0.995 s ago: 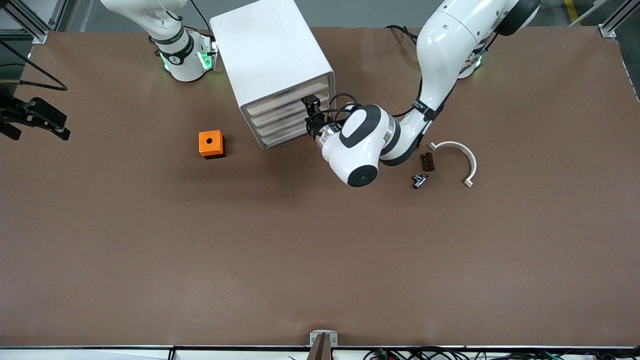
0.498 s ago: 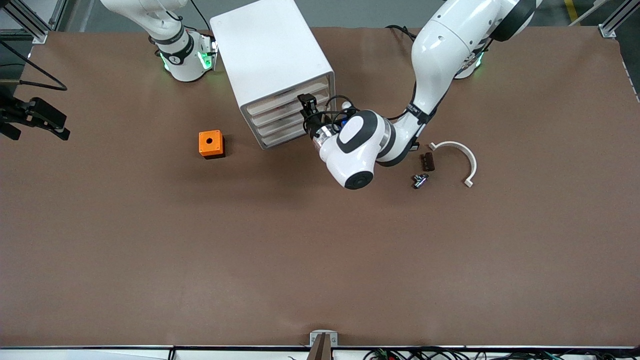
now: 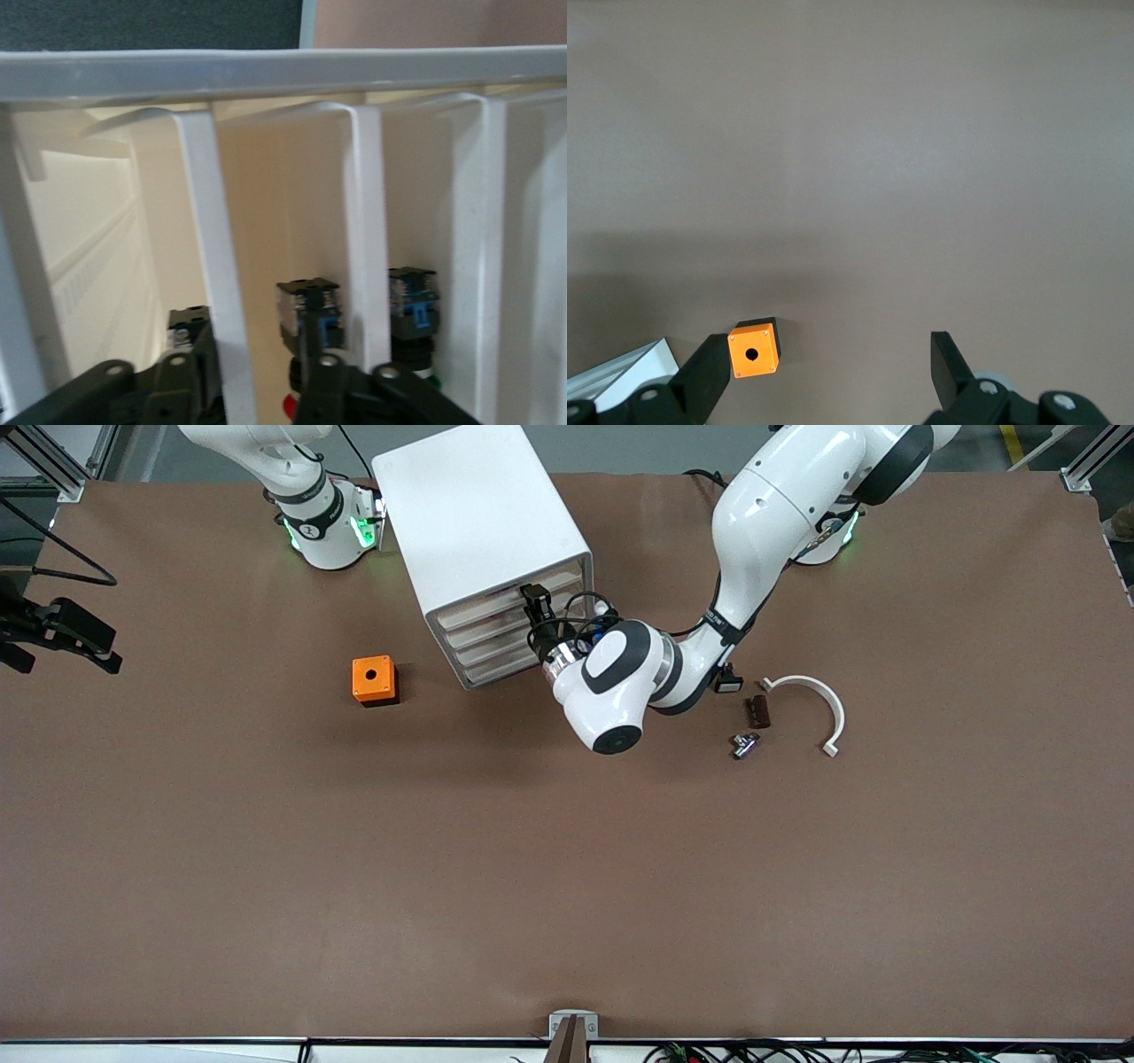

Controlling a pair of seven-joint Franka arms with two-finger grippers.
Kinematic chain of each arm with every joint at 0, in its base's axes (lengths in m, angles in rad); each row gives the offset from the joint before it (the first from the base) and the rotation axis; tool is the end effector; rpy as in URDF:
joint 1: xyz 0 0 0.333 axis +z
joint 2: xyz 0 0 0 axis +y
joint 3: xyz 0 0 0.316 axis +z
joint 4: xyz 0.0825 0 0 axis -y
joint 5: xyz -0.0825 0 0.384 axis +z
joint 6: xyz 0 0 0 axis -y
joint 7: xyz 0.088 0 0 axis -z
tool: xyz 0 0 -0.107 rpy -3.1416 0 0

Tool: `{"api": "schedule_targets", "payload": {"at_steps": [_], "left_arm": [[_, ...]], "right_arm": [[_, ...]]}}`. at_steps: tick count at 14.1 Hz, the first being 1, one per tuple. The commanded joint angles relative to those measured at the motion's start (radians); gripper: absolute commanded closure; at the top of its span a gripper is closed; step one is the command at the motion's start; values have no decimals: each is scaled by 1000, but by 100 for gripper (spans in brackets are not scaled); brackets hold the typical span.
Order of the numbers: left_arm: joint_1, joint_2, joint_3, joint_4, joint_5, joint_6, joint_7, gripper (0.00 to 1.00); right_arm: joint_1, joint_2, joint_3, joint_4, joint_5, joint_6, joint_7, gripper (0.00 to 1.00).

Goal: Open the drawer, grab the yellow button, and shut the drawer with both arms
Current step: 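Pull the drawer open with the left gripper, then grasp the yellow button with the right gripper while the left gripper withdraws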

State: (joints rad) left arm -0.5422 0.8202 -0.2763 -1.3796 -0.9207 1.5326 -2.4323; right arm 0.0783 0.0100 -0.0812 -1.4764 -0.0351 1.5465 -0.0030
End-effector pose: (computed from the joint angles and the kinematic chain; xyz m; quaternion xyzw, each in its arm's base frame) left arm 0.4328 -0.5309 0.2581 -0.4577 -0.6659 0.5057 0.3024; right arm 0.5556 -0.0052 0.6613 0.9994 -0.0009 0.0300 0.0180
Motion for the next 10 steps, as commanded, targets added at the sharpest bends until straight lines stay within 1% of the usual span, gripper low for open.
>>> {"api": "schedule_targets", "payload": {"at_steps": [1,5,7,8,10], "left_arm": [[10,10,6,11,-3,4,-11,100],[51,13,15,14,14,4,-2,100],[56,7,69,20,7,6,-2,100],[65,7,86,36,6,6,-2,100],[77,10,112,62,10,9,4,100]], "right_arm": [[-5,4,3,21,-9,-6,15,0],[17,18,4,21,0,12,21,0],[50,33,5,21,0,33,29,0],[79,39,5,21,-3,37,64,0],[147,59,5,19,-19,47,197,0]]}}
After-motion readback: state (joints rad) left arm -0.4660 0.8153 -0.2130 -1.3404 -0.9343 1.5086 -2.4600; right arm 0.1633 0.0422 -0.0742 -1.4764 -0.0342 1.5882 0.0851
